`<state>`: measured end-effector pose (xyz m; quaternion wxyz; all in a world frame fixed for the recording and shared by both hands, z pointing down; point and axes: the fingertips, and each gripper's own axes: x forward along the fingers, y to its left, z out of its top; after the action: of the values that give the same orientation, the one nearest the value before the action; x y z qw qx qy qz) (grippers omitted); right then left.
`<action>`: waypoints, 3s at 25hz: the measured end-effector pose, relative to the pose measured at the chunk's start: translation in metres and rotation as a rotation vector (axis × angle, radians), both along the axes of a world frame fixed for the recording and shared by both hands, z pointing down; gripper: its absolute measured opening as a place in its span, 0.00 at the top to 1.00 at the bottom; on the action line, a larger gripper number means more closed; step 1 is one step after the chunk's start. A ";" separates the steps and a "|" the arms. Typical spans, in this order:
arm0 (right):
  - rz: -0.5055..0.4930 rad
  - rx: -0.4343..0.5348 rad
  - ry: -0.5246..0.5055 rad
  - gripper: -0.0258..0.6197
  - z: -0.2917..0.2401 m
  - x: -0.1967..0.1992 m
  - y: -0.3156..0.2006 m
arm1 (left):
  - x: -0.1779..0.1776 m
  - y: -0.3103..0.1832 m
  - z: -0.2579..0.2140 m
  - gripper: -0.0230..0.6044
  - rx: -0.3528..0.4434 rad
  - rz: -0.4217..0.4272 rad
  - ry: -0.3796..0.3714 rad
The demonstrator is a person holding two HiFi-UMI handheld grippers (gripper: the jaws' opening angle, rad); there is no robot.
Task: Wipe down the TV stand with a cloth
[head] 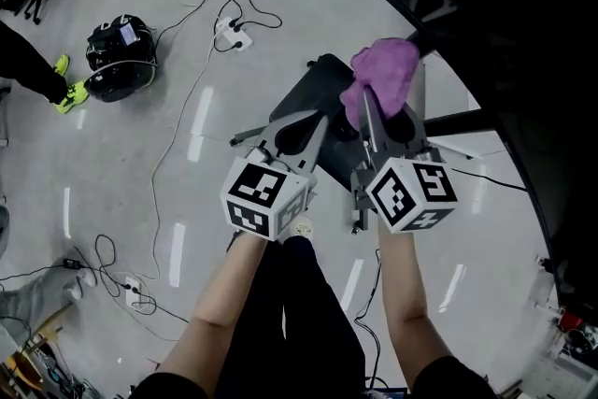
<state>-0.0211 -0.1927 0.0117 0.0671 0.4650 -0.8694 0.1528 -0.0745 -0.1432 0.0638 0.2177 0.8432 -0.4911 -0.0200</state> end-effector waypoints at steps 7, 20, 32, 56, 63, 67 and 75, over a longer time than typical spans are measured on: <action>0.092 0.034 -0.029 0.82 0.008 0.010 -0.058 | -0.001 -0.044 0.003 0.95 0.022 -0.036 0.005; 0.190 0.103 -0.031 0.82 0.005 0.027 -0.108 | 0.015 -0.100 -0.006 0.95 0.033 -0.008 0.098; 0.165 -0.045 -0.036 0.82 0.068 0.041 -0.121 | 0.008 -0.095 0.059 0.95 -0.069 -0.027 0.065; -0.041 -0.351 0.175 0.82 0.170 0.068 -0.111 | 0.008 -0.088 0.118 0.95 -0.175 -0.019 -0.018; -0.061 -0.188 0.249 0.82 0.128 0.060 -0.092 | 0.014 -0.080 0.101 0.95 -0.141 -0.008 -0.019; -0.043 -0.088 0.276 0.82 0.092 0.067 -0.075 | 0.018 -0.075 0.080 0.95 -0.106 0.008 -0.025; 0.058 0.061 0.221 0.82 0.015 0.097 -0.060 | 0.036 -0.074 0.025 0.95 -0.011 0.041 -0.016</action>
<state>0.0758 -0.2529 0.0267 0.1438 0.5057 -0.8473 0.0761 -0.0384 -0.2170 0.0893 0.2187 0.8520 -0.4756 -0.0061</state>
